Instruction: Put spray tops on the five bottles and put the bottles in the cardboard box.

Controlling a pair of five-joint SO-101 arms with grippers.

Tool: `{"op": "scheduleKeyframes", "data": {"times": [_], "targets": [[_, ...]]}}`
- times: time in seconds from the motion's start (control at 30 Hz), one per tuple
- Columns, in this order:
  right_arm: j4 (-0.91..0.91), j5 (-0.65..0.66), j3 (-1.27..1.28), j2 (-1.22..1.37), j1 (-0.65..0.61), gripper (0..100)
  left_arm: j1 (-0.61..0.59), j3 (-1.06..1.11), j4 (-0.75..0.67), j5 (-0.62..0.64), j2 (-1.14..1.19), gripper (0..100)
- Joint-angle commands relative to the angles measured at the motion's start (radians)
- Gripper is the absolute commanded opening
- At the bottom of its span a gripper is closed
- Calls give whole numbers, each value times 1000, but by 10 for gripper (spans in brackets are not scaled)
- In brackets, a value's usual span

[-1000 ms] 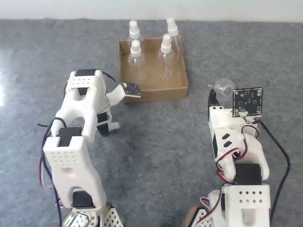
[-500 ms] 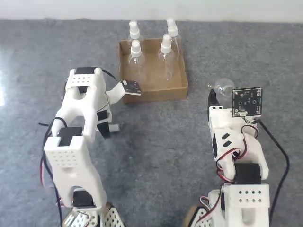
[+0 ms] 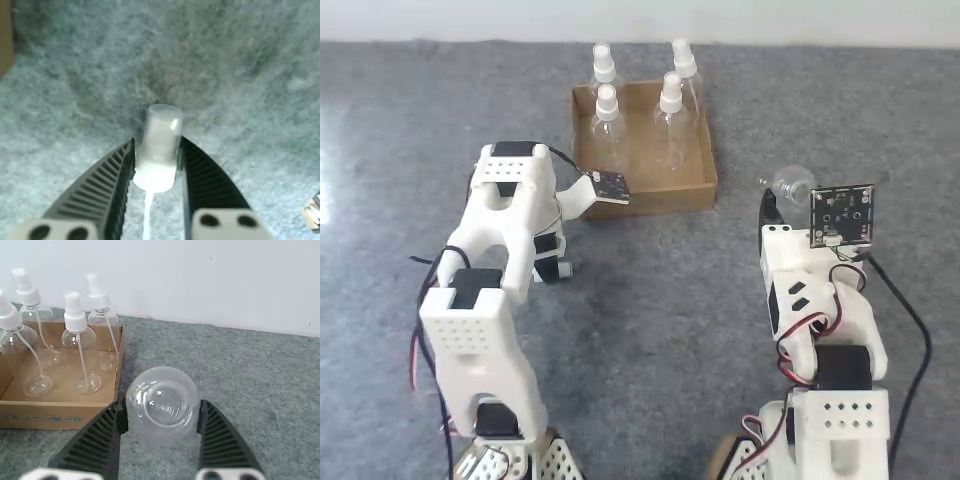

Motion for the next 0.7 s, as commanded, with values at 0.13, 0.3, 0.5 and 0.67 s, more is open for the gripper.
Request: {"op": "scheduleKeyframes", "data": {"times": [0.13,0.3,0.5,0.67], "targets": [[-19,12,-12,-21,2,73,15,-45,-2,-23,46,61],[-19,12,-12,-21,-1,73,21,-64,81,-25,78,16],[-18,12,-12,-21,-1,73,52,-65,129,-23,87,15],[-18,12,-12,-21,-1,73,71,-65,130,-18,124,14]]}}
